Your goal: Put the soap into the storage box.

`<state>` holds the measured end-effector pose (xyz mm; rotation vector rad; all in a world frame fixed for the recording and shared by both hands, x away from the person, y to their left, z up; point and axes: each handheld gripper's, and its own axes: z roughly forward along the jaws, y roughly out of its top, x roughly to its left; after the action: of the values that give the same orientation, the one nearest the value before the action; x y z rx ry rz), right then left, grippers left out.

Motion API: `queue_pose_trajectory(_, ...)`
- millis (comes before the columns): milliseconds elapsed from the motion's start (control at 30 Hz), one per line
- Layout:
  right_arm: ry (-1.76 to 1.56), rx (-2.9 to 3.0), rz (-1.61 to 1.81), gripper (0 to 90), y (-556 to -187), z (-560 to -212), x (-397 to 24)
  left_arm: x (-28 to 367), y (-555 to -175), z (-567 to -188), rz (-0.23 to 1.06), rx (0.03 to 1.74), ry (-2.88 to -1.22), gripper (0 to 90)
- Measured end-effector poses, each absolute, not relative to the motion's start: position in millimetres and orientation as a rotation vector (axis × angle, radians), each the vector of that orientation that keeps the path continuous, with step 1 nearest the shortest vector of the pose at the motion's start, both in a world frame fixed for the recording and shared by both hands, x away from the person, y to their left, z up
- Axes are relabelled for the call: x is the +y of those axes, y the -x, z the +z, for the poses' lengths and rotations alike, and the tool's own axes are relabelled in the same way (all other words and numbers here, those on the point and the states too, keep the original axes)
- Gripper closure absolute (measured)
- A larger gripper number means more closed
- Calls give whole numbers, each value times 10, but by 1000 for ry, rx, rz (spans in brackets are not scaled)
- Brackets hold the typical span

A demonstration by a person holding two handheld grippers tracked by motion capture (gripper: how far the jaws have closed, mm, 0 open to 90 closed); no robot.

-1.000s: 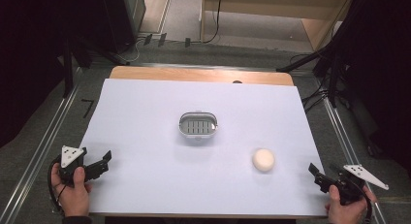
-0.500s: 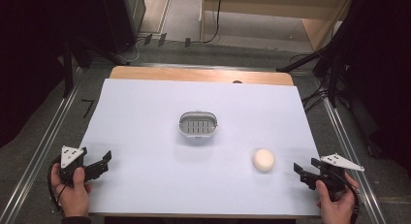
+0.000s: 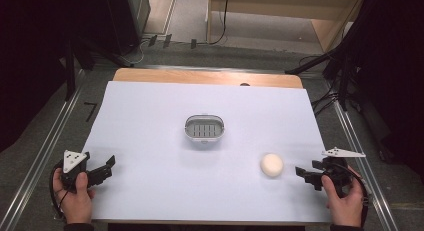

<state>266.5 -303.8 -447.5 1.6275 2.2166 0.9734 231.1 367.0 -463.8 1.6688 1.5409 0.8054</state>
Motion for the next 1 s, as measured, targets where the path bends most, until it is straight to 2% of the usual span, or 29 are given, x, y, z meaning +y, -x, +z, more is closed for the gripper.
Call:
queue_pose_trajectory(467,-1649,2371,843,325,-2767,-4365,-2841,3665,-2309,-4638,811,1538,-1669,139)
queue_pose_trajectory(600,-1650,2400,837,272,-2784,-4373,-2793,3664,-2310,-4639,812,1539,-1669,139)
queue_pose_trajectory(667,-1660,2402,870,167,-2788,-4352,-2762,3661,-2310,-4640,812,1539,-1667,139)
queue_pose_trajectory(833,-1664,2380,881,95,-2802,-4301,-2677,3658,-2310,-4640,815,1538,-1668,139)
queue_pose_trajectory(933,-1672,2385,877,96,-2827,-4303,-2640,3658,-2309,-4640,815,1538,-1669,139)
queue_pose_trajectory(967,-1648,2414,884,179,-2842,-4305,-2608,3657,-2310,-4640,815,1538,-1669,139)
queue_pose_trajectory(1000,-1652,2427,884,166,-2852,-4307,-2589,3657,-2310,-4640,815,1538,-1669,139)
